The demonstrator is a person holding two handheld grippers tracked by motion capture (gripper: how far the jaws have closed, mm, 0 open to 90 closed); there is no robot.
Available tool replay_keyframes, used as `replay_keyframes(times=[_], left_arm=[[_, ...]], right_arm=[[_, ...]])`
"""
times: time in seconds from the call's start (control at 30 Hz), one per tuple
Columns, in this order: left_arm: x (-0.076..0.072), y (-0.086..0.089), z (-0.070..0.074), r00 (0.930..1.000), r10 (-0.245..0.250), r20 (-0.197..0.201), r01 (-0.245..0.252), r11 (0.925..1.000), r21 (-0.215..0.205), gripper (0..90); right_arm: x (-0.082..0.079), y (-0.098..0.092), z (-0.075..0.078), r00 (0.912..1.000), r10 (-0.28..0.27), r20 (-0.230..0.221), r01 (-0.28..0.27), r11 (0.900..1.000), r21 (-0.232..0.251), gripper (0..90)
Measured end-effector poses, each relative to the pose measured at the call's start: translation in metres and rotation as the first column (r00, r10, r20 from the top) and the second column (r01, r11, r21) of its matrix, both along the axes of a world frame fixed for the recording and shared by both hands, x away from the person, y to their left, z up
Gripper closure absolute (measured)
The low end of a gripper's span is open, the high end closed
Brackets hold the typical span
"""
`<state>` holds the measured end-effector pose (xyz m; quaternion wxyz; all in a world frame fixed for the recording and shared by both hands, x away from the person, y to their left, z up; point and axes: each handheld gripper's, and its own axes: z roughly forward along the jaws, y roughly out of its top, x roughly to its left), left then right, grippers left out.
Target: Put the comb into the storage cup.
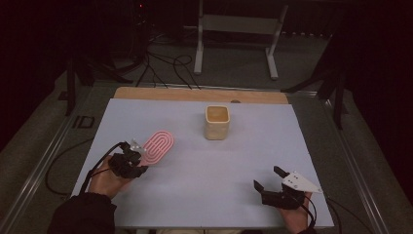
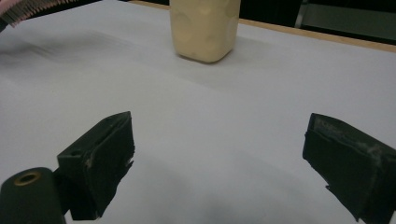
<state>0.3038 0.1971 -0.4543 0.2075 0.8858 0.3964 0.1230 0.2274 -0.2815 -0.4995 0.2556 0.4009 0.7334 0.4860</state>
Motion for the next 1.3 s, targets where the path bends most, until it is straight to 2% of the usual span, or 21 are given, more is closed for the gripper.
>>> replay_keyframes(times=[0.13, 0.3, 0.4, 0.53, 0.63, 0.8, 0.9, 1.13, 1.2, 1.27, 1.3], left_arm=[[-0.002, 0.000, 0.004, 0.9991, 0.019, 0.037, -0.018, 0.9989, -0.043, 70.2], [-0.004, -0.004, 0.004, 0.9965, 0.037, 0.075, -0.028, 0.9937, -0.108, 70.2], [-0.004, -0.006, 0.004, 0.9937, 0.044, 0.103, -0.031, 0.9920, -0.122, 70.2], [-0.006, -0.004, 0.007, 0.9867, 0.065, 0.149, -0.044, 0.9885, -0.144, 70.2], [-0.006, -0.002, 0.009, 0.9816, 0.076, 0.175, -0.045, 0.9831, -0.177, 70.2], [-0.003, 0.003, 0.013, 0.9767, 0.093, 0.194, -0.050, 0.9749, -0.217, 70.2], [-0.004, 0.008, 0.018, 0.9712, 0.113, 0.210, -0.061, 0.9685, -0.242, 70.2], [-0.013, 0.004, 0.020, 0.9608, 0.100, 0.259, -0.029, 0.9635, -0.266, 70.2], [-0.016, 0.004, 0.020, 0.9566, 0.099, 0.274, -0.021, 0.9614, -0.274, 70.2], [-0.018, 0.002, 0.020, 0.9495, 0.099, 0.298, -0.010, 0.9577, -0.288, 70.2], [-0.019, 0.001, 0.021, 0.9451, 0.099, 0.311, 0.000, 0.9527, -0.304, 70.2]], right_arm=[[0.000, 0.000, 0.000, 1.0000, 0.004, 0.000, -0.004, 1.000, 0.000, 8.8], [0.001, 0.001, -0.001, 1.0000, 0.003, -0.001, -0.003, 1.000, -0.006, 8.8], [0.001, 0.001, -0.001, 1.0000, 0.005, 0.002, -0.005, 1.000, -0.011, 8.8], [0.001, 0.002, -0.002, 1.0000, 0.008, -0.003, -0.008, 1.000, -0.009, 8.8], [0.002, 0.003, -0.002, 0.9999, 0.012, -0.002, -0.012, 1.000, -0.018, 8.8], [0.002, 0.005, -0.003, 0.9999, 0.009, -0.005, -0.009, 1.000, -0.021, 8.8], [0.002, 0.005, -0.003, 1.0000, 0.008, -0.003, -0.008, 1.000, -0.020, 8.8], [0.003, 0.006, -0.003, 1.0000, 0.009, -0.002, -0.009, 1.000, -0.018, 8.8], [0.004, 0.006, -0.002, 0.9999, 0.012, 0.000, -0.012, 1.000, -0.019, 8.8], [0.004, 0.006, -0.002, 0.9999, 0.012, 0.001, -0.012, 1.000, -0.017, 8.8], [0.004, 0.006, -0.002, 0.9999, 0.013, 0.000, -0.013, 1.000, -0.016, 8.8]])
